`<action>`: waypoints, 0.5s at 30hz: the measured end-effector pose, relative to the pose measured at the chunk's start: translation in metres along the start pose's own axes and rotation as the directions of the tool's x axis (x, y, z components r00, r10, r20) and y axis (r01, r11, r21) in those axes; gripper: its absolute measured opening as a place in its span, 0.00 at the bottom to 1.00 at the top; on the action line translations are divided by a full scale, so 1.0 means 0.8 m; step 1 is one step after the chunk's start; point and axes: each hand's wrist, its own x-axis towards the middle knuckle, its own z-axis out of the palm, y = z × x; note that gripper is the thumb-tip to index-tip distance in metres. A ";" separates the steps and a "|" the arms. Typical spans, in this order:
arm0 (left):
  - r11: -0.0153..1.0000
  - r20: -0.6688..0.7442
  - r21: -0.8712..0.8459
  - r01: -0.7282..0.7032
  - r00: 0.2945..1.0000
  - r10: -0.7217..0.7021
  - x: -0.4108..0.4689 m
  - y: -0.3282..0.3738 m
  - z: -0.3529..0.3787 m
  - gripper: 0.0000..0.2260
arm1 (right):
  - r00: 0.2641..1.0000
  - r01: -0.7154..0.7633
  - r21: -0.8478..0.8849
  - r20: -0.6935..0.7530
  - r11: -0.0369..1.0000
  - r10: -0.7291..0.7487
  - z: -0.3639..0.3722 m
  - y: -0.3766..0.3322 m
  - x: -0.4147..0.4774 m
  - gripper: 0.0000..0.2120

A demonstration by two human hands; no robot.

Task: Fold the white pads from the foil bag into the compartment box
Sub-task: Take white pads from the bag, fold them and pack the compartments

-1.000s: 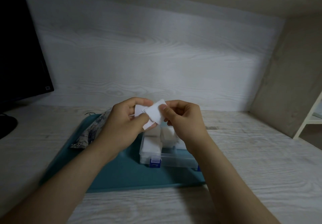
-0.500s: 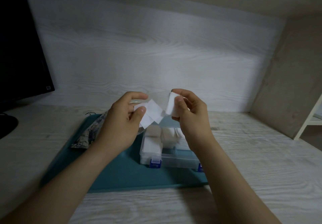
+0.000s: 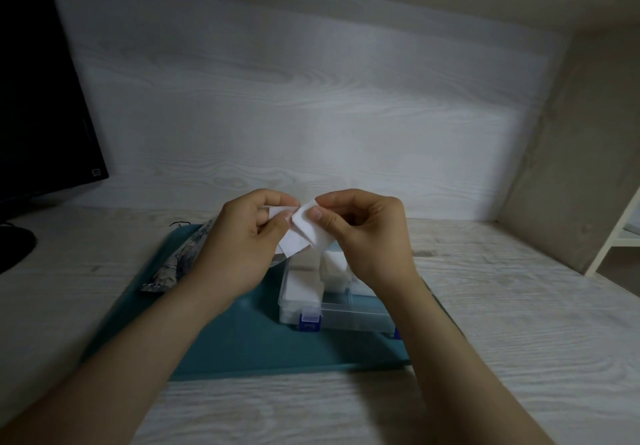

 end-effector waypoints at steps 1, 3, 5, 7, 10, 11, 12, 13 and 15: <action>1.000 0.011 -0.016 0.005 1.000 -0.004 0.000 0.001 0.000 0.07 | 1.000 0.004 0.001 0.003 1.000 -0.004 0.000 0.001 0.000 0.05; 0.999 0.033 -0.036 0.016 0.999 -0.015 0.000 0.004 0.000 0.07 | 1.000 0.000 -0.001 -0.006 1.000 0.000 0.001 0.003 0.001 0.05; 0.999 0.045 -0.043 0.020 0.999 -0.018 -0.001 0.005 0.001 0.08 | 1.000 -0.019 -0.003 -0.017 1.000 0.019 0.002 0.005 0.001 0.04; 0.999 0.045 -0.046 0.022 0.999 -0.020 -0.001 0.005 0.001 0.08 | 0.999 -0.038 -0.004 -0.023 0.999 0.038 0.003 0.007 0.002 0.04; 0.995 0.057 -0.088 0.046 0.998 -0.041 -0.001 0.006 0.000 0.09 | 0.998 -0.049 -0.003 -0.042 0.999 0.049 0.003 0.011 0.003 0.05; 0.992 0.069 -0.113 0.064 0.996 -0.056 -0.001 0.007 -0.001 0.09 | 0.997 -0.052 -0.002 -0.049 0.999 0.052 0.003 0.012 0.003 0.06; 0.988 0.086 -0.130 0.080 0.994 -0.069 -0.002 0.008 0.000 0.10 | 0.997 -0.057 -0.004 -0.054 0.998 0.057 0.003 0.013 0.003 0.07; 0.988 0.101 -0.128 0.084 0.992 -0.072 -0.003 0.009 0.000 0.12 | 0.996 -0.062 -0.014 -0.058 0.998 0.062 0.003 0.014 0.003 0.09; 0.994 0.100 -0.086 0.060 0.994 -0.051 -0.004 0.009 0.001 0.17 | 0.997 -0.064 -0.066 -0.057 0.996 0.061 0.002 0.014 0.002 0.11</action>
